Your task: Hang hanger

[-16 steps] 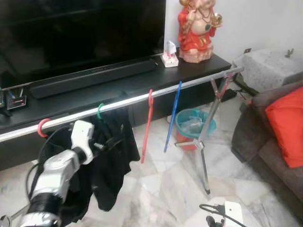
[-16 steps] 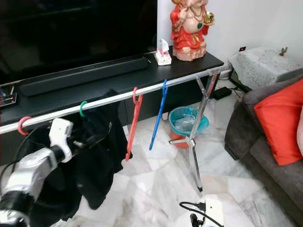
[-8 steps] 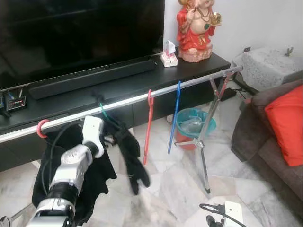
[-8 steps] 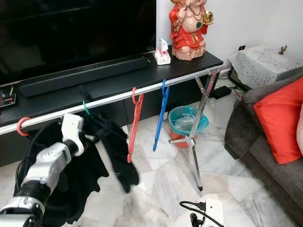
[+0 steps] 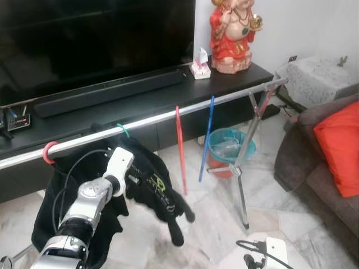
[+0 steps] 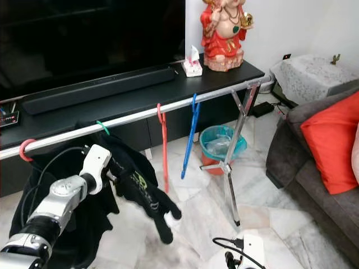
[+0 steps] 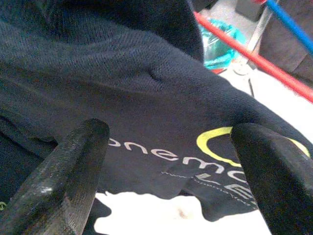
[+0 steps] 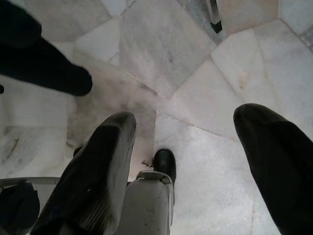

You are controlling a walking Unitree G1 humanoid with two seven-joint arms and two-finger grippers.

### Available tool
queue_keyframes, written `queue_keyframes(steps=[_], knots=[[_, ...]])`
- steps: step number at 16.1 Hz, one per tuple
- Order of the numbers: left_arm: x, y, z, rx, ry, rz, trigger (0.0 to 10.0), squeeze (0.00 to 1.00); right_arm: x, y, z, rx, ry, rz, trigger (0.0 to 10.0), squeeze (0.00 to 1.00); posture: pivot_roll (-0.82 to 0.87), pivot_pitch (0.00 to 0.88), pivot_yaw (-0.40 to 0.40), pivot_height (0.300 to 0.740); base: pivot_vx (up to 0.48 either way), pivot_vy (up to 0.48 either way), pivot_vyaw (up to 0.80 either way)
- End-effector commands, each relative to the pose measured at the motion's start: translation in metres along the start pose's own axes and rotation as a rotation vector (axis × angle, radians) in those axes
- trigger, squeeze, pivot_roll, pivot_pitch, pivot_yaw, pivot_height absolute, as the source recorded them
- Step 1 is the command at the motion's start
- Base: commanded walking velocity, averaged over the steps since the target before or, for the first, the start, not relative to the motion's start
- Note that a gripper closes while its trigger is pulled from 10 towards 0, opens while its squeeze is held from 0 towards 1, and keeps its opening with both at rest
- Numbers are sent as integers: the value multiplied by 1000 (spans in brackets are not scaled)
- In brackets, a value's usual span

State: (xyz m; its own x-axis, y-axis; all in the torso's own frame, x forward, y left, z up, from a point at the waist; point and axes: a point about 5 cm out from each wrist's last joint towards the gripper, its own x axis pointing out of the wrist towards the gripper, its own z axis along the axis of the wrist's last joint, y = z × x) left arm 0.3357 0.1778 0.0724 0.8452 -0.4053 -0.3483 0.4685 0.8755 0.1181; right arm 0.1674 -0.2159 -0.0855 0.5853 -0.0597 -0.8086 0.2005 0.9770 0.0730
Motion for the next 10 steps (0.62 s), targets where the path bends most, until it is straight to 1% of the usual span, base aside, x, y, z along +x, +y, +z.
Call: queue_keyframes(steps=[1, 2, 3, 4, 5, 7, 8, 10], knots=[[4, -2, 0, 32, 37, 10, 10000, 0, 0, 1, -1, 18, 0, -2, 10000, 0, 27, 0, 16, 740, 0, 0, 0], [6, -3, 3, 26, 28, 22, 10000, 0, 0, 1, -1, 18, 0, -2, 10000, 0, 27, 0, 16, 740, 0, 0, 0], [8, -2, 11, 5, -13, 28, 10000, 0, 0, 1, -1, 19, -1, -2, 10000, 0, 25, 0, 17, 740, 0, 0, 0], [6, 1, 22, -20, -66, 27, 10000, 0, 0, 1, -1, 21, -2, -1, 10000, 0, 24, 0, 18, 740, 0, 0, 0], [5, 4, 24, -14, -71, 28, 10000, 0, 0, 1, -1, 23, -3, -1, 10000, 0, 24, 0, 18, 740, 0, 0, 0], [-2, 12, 23, 11, -53, 36, 10000, 0, 0, 1, -1, 26, -4, -1, 10000, 0, 27, 0, 20, 740, 0, 0, 0], [-10, 18, 22, 48, -36, 31, 10000, 0, 0, 1, -1, 26, -4, -1, 10000, 0, 32, 0, 19, 740, 0, 0, 0], [-13, 19, 24, 58, -26, 21, 10000, 0, 0, 1, -1, 24, -3, 1, 10000, 0, 41, 0, 17, 740, 0, 0, 0]])
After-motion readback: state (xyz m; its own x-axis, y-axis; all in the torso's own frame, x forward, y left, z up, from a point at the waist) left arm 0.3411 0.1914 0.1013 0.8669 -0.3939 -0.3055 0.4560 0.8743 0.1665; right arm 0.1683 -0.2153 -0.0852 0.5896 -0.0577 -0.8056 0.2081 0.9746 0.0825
